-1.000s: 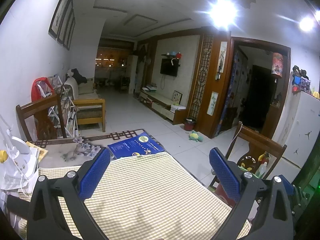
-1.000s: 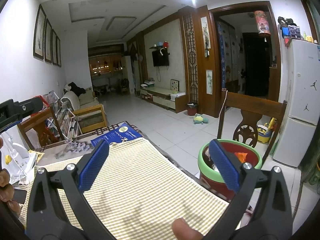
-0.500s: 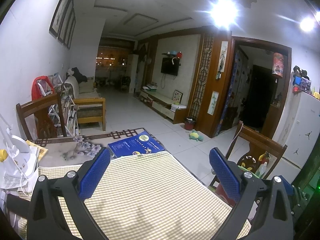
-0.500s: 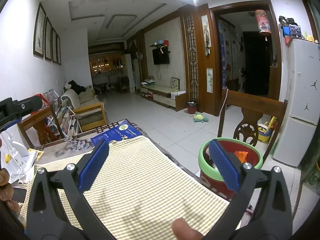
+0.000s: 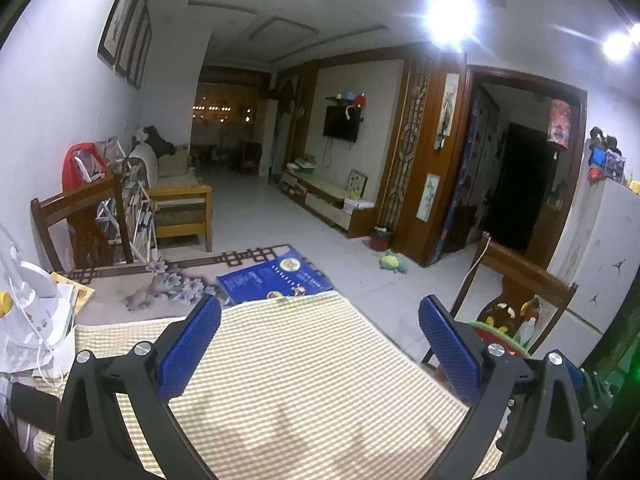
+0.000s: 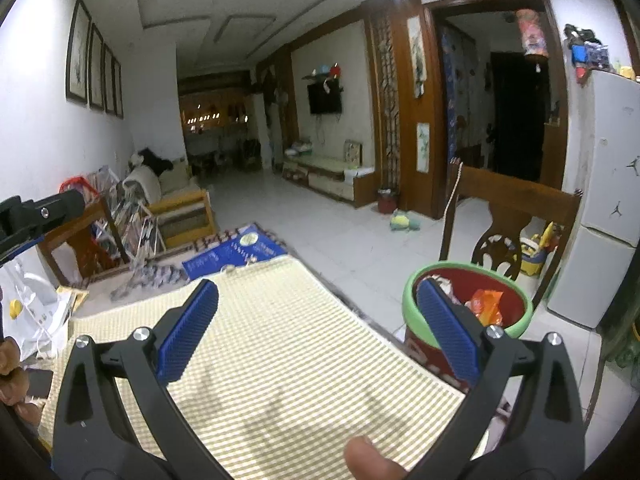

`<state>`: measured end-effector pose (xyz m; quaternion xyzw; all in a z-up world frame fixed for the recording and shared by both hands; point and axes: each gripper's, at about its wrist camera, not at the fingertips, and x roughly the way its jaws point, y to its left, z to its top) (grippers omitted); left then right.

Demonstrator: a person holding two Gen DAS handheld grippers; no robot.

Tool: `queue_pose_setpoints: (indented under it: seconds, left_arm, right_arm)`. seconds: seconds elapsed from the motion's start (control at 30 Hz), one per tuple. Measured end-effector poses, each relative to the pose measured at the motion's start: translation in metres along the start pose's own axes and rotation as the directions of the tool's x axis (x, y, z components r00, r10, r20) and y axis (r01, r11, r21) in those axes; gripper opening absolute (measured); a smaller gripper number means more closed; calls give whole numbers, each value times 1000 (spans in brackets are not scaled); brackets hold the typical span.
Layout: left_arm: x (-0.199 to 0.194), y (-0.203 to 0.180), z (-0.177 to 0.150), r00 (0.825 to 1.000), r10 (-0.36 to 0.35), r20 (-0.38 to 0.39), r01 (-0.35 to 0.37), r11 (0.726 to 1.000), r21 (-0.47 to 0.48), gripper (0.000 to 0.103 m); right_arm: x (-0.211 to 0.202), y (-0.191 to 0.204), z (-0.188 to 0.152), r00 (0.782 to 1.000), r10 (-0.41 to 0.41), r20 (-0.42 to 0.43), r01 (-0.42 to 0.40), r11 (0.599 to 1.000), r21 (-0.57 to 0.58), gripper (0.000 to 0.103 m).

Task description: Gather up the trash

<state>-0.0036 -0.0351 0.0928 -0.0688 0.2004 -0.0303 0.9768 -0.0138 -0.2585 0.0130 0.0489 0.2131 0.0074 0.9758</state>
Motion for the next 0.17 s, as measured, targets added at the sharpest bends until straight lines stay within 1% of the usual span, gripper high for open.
queue_pose_setpoints:
  seconds: [0.07,0.13,0.17]
  left_arm:
    - [11,6,-12,999,-5,-50,5,1000,-5,95]
    - [23,17,-23,994,17,-107,-20,1000,-23,95]
    - [28,24,-29,990,29,-136,-34,999,-36,95]
  right_arm:
    - [13,5,-6,999,12,-36,-13,1000,-20,98]
    - [36,11,-19,995,27,-100,-34,997,-62,98]
    - [52,14,-31,990,31,-140,-45,994,-99,98]
